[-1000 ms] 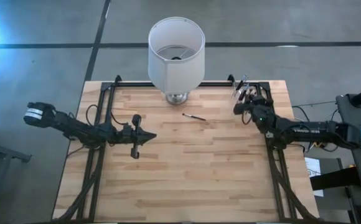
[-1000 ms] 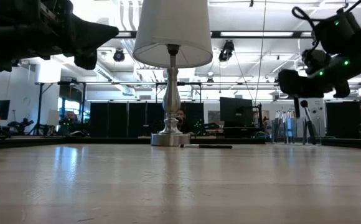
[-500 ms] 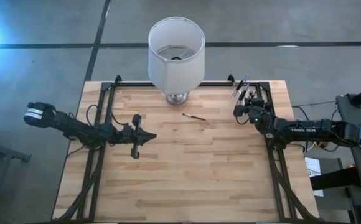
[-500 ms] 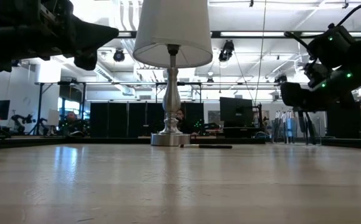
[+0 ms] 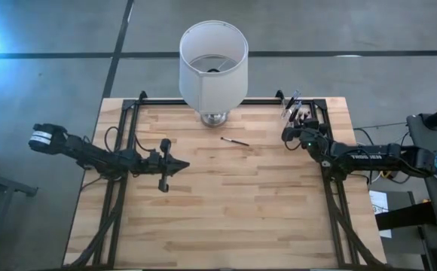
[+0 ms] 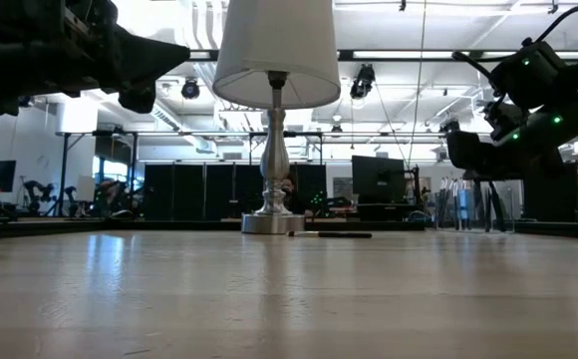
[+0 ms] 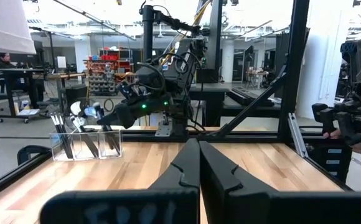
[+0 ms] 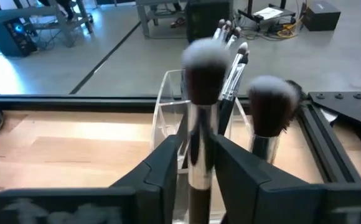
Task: Put items in baskets/containers
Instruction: Put the powder brush into the transparent organizer, then put the blush brush into the transparent organizer
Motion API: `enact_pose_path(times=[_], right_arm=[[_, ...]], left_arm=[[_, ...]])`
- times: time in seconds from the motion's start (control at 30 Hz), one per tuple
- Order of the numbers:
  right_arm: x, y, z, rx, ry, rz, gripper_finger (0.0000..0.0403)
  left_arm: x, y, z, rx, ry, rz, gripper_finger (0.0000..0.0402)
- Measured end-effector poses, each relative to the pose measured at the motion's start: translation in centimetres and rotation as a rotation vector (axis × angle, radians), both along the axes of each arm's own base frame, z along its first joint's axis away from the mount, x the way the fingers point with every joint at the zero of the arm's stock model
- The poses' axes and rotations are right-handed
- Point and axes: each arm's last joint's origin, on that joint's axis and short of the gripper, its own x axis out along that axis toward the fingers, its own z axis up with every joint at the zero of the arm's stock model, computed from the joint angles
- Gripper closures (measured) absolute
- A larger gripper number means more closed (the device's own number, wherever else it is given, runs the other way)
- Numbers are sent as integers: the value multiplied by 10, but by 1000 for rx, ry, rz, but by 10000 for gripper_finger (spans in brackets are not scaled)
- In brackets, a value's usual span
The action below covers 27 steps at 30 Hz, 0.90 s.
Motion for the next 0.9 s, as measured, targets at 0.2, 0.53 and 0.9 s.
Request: enact_pose_path(times=[0.2, 0.53, 0.9], right_arm=[[0, -1, 1, 2, -12, 1, 265], [13, -5, 44, 61, 119, 47, 253], [6, 18, 90, 167, 357, 186, 389]], left_arm=[[0, 0, 0, 0, 0, 0, 401], [0, 0, -1, 1, 6, 0, 401], [0, 0, -3, -2, 27, -1, 402]])
